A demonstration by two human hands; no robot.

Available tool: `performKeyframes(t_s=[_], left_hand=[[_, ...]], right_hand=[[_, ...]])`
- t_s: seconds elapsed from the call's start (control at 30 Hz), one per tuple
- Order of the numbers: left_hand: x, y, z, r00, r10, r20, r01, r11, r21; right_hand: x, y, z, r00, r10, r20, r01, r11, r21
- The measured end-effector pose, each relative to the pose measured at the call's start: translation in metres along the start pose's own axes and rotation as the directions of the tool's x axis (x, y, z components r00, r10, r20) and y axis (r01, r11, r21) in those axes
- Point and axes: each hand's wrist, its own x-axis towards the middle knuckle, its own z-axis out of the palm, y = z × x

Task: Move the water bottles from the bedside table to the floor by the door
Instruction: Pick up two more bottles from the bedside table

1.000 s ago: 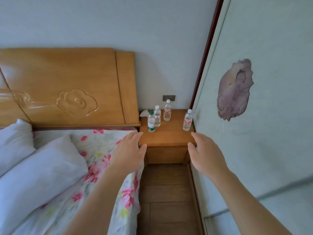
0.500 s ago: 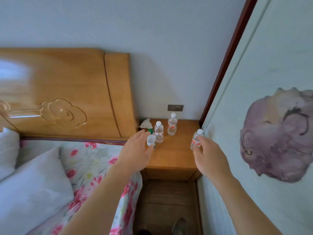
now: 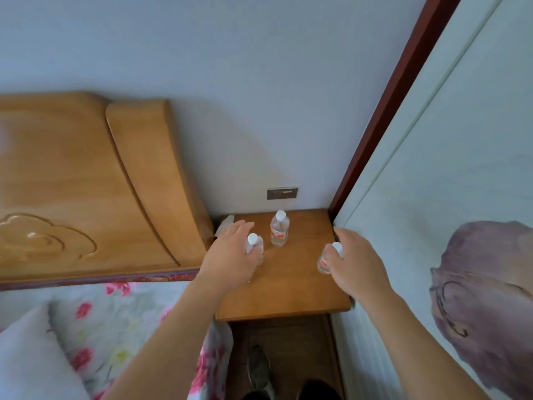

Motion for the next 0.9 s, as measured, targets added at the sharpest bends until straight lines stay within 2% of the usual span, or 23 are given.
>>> performKeyframes(t_s=[0.27, 0.47, 0.63, 0.73, 0.9], left_hand=[[0.1, 0.004, 0.024, 0.991, 0.002, 0.132, -0.005, 1.0, 0.024], [0.172, -0.004, 0.074, 0.982, 0.017, 0.187, -0.034, 0.996, 0.088], [0.226, -0.013, 0.12, 0.965, 0.059, 0.257, -0.077, 0.995, 0.06], [0.251, -0.027, 0.144, 0.95, 0.07, 0.303, -0.087, 0.995, 0.044], [0.284, -0.054, 0.159, 0.898, 0.036, 0.438, -0.049, 0.999, 0.019]], right_hand=[[0.058, 0.025, 0.021, 0.987, 0.147, 0.066, -0.149, 0.989, 0.021], [0.113, 0.06, 0.06, 0.965, 0.225, 0.132, -0.233, 0.971, 0.049], [0.138, 0.098, 0.104, 0.944, 0.292, 0.151, -0.308, 0.947, 0.094], [0.142, 0.118, 0.125, 0.932, 0.319, 0.173, -0.35, 0.917, 0.193], [0.132, 0.144, 0.154, 0.894, 0.378, 0.241, -0.447, 0.792, 0.415]])
